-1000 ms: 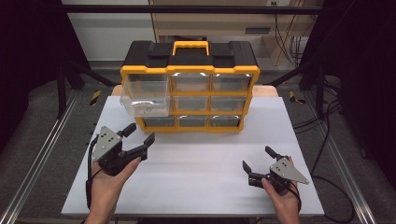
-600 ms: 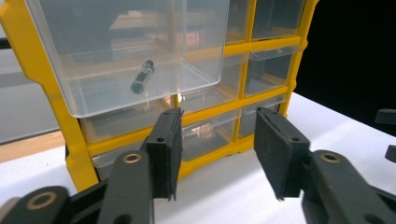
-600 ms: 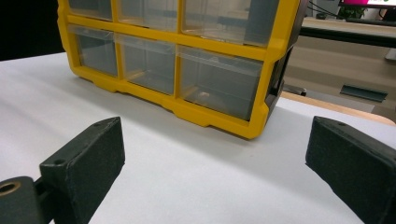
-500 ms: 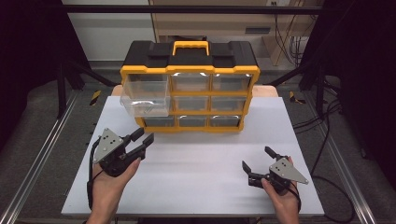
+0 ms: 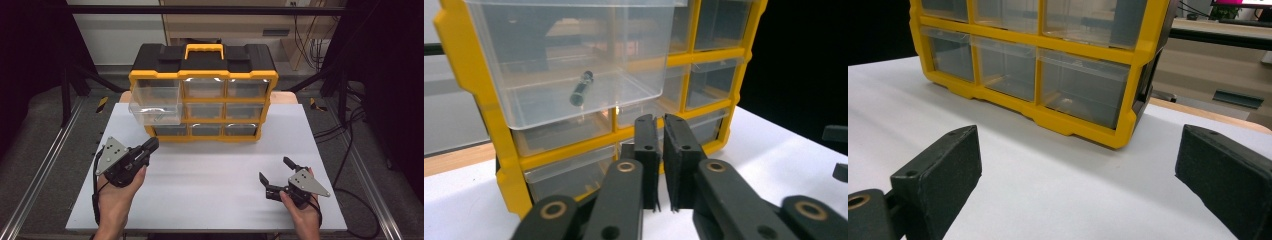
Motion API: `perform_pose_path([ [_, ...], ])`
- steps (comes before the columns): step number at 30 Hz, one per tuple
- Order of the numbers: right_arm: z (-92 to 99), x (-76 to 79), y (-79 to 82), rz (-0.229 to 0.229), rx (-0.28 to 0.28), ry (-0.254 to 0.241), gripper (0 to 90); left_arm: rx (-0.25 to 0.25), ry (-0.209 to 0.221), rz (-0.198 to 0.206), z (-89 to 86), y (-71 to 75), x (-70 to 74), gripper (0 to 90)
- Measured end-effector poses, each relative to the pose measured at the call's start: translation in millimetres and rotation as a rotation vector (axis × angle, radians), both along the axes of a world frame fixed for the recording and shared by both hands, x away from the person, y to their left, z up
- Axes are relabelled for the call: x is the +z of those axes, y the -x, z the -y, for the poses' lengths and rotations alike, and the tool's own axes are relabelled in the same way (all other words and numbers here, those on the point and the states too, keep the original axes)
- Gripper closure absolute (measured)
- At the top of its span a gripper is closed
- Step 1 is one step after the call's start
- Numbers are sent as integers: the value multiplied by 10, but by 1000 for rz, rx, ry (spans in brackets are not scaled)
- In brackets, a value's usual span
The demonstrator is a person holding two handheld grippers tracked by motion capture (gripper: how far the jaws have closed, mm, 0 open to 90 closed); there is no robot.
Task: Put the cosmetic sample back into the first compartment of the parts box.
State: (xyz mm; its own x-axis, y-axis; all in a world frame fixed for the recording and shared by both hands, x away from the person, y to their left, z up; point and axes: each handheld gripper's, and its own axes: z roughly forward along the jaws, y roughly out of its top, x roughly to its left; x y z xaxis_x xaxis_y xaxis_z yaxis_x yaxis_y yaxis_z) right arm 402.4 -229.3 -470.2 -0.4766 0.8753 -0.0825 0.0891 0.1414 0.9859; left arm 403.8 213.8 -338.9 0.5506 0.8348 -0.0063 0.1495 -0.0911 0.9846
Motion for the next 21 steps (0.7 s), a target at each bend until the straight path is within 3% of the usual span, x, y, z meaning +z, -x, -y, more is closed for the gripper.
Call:
perform_pose_path([
  [12,-1,7,11,1,-1,0,47,22,39,-57,1,-156,0,896],
  [21,-5,1,2,0,-1,10,52,36,36,-54,8,-237,62,896],
])
